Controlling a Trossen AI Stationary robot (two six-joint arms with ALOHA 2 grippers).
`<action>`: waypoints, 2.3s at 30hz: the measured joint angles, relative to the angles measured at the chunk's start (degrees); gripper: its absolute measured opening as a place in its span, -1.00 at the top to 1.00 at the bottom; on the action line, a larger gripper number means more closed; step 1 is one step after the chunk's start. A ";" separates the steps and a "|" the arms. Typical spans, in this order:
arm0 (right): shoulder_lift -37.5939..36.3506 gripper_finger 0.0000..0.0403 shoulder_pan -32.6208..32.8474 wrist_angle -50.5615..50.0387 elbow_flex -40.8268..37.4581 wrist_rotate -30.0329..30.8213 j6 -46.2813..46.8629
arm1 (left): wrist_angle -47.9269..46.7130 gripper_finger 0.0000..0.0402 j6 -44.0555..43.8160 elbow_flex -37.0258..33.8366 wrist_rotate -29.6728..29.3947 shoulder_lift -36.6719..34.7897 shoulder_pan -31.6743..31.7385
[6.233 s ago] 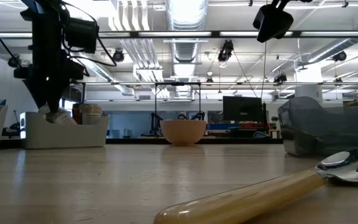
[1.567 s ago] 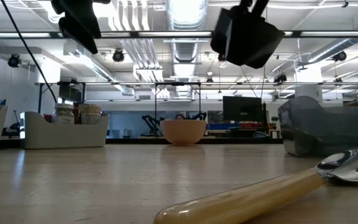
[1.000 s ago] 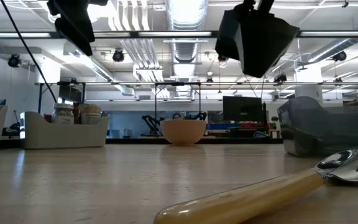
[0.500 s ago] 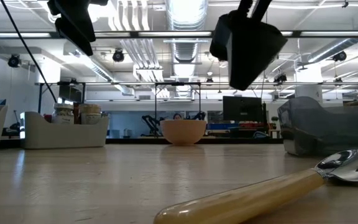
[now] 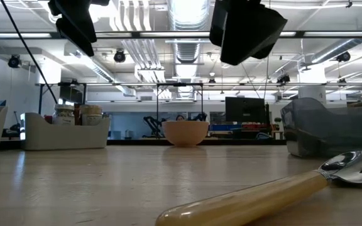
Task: Pick & Place Food Item
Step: Put the yellow spoon into the black bin
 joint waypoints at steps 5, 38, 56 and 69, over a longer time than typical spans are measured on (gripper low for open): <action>0.15 -0.77 0.02 0.04 -0.02 -0.01 4.38 | 0.02 -0.61 0.00 -0.02 0.00 0.00 0.00; 0.48 -0.77 6.43 -7.28 -0.28 18.82 -2.80 | 0.04 -0.61 0.00 -0.02 0.02 0.02 0.00; 6.51 -0.13 7.47 -10.03 0.46 22.53 -6.07 | 0.28 -0.61 -0.02 -0.02 0.02 0.04 -0.02; 6.80 0.11 7.54 -8.49 -1.79 22.04 -10.06 | 0.30 -0.61 -0.02 -0.02 0.04 0.04 -0.02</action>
